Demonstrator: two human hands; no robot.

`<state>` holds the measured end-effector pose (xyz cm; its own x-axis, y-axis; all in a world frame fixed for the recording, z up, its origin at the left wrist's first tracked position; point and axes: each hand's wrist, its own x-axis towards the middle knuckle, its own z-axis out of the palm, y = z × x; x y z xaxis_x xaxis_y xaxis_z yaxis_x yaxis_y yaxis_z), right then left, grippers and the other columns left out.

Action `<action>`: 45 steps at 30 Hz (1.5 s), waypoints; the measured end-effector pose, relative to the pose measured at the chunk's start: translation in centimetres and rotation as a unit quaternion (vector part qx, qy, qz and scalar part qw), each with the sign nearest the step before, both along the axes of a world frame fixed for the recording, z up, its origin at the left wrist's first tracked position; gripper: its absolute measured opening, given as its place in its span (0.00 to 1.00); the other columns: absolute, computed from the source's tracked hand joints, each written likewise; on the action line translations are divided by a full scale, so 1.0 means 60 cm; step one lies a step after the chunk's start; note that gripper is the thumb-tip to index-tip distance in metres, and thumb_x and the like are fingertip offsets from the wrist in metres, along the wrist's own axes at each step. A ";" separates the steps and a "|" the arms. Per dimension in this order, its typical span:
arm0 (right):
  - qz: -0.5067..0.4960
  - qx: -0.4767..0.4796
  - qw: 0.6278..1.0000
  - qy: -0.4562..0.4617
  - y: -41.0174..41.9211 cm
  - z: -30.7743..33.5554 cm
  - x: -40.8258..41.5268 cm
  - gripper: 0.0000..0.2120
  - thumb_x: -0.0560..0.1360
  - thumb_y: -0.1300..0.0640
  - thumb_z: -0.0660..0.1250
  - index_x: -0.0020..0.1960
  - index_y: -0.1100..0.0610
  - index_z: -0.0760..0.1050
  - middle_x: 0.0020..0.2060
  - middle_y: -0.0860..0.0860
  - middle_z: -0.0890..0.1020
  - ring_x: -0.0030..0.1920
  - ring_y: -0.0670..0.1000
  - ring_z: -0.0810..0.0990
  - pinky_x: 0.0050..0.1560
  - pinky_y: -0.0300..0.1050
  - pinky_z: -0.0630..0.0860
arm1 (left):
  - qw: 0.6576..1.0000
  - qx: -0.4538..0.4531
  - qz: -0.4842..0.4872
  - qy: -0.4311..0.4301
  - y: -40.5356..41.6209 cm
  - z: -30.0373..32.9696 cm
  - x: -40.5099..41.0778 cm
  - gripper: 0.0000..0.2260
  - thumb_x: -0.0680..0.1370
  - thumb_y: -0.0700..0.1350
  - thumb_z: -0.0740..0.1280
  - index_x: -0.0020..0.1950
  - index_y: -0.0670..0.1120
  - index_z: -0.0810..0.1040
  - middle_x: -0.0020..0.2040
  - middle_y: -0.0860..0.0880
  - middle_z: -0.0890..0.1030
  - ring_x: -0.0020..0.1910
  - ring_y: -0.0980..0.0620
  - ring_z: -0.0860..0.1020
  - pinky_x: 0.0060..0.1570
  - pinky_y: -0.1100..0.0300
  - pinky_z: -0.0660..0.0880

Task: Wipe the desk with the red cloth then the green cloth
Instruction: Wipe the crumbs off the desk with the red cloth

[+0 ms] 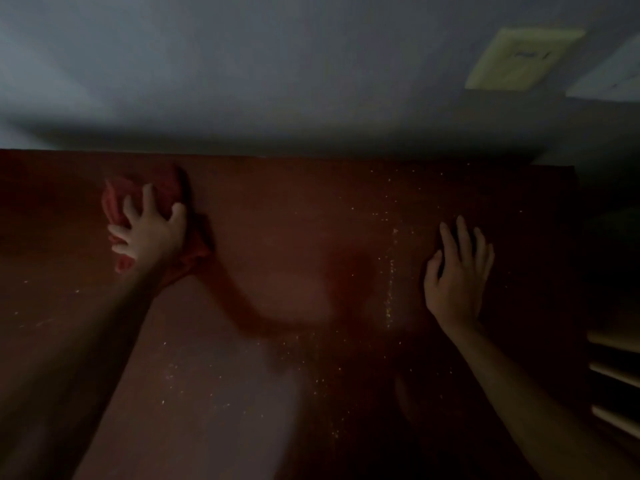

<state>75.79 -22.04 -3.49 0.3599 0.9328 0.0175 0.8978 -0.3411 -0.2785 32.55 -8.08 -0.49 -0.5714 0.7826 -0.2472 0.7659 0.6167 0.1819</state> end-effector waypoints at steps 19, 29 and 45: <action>-0.054 0.117 0.983 0.133 -0.005 -0.013 0.007 0.21 0.78 0.63 0.51 0.70 0.64 0.66 0.72 0.59 0.67 0.73 0.59 0.64 0.73 0.60 0.60 | 0.861 0.053 -0.506 -0.009 -0.141 -0.011 0.509 0.24 0.78 0.62 0.59 0.74 0.62 0.67 0.74 0.50 0.69 0.72 0.33 0.64 0.65 0.32 0.62; -0.182 0.040 0.981 0.053 -0.124 0.009 0.168 0.24 0.79 0.56 0.53 0.75 0.52 0.60 0.77 0.55 0.60 0.76 0.59 0.57 0.73 0.62 0.58 | 0.958 0.009 -0.286 0.028 0.041 -0.003 0.425 0.28 0.79 0.66 0.54 0.78 0.62 0.56 0.79 0.48 0.57 0.75 0.30 0.51 0.69 0.31 0.50; -0.202 -0.006 0.979 0.036 -0.142 -0.012 0.185 0.22 0.81 0.52 0.52 0.75 0.49 0.62 0.76 0.60 0.58 0.72 0.64 0.61 0.70 0.63 0.60 | 0.632 0.083 -0.769 0.038 -0.134 -0.021 0.567 0.25 0.79 0.66 0.50 0.76 0.64 0.61 0.76 0.51 0.66 0.72 0.32 0.63 0.66 0.31 0.61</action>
<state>86.89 -30.53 -4.20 0.6997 0.7138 -0.0311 0.6669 -0.6680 -0.3301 66.57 -16.12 -1.75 0.8924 0.4386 -0.1064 0.4469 -0.8916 0.0726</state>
